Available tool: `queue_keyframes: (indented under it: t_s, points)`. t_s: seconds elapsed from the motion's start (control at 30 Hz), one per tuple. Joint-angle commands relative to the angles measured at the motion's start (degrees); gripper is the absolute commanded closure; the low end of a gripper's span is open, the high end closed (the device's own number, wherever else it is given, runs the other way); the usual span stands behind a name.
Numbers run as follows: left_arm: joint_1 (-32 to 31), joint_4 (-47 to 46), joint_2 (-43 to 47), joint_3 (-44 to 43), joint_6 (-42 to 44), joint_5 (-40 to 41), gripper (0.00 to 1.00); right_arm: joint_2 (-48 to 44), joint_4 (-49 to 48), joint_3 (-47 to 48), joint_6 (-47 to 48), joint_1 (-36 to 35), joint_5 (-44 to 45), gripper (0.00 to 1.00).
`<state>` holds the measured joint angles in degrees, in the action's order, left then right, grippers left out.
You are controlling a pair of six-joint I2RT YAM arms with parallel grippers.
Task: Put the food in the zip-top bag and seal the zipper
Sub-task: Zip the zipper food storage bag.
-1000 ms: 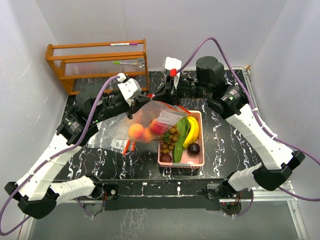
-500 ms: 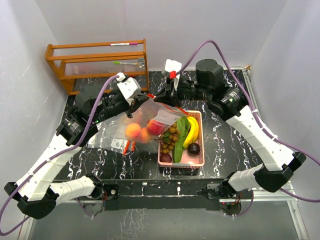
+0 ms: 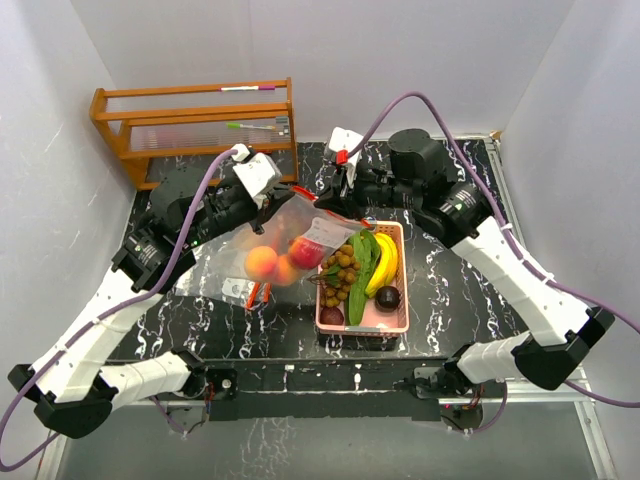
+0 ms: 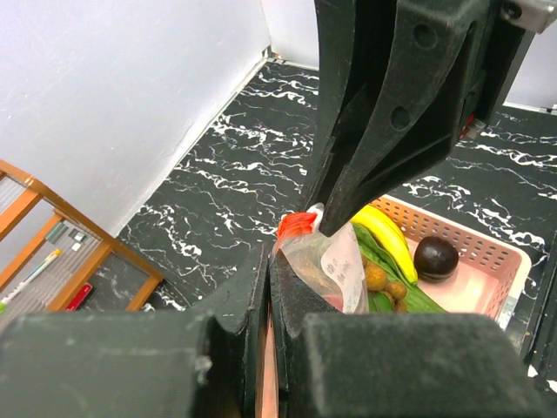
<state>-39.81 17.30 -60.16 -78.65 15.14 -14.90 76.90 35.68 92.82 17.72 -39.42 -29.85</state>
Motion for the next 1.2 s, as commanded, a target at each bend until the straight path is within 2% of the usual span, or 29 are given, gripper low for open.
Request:
queue_keyframes:
  t_s: [0.0,0.57,1.17]
  points:
    - [0.17,-3.33,3.44,-4.26,1.11,2.59,1.00,-1.49,1.28,-2.55,0.39,0.25,5.40,0.92]
    - [0.18,-5.96,5.05,-3.28,1.81,8.74,1.00,-5.17,0.75,-12.47,-1.44,2.78,11.23,0.92]
    - [0.17,-5.92,5.35,-3.09,2.35,9.27,1.00,-7.82,2.60,-17.98,-2.60,6.02,17.64,0.92]
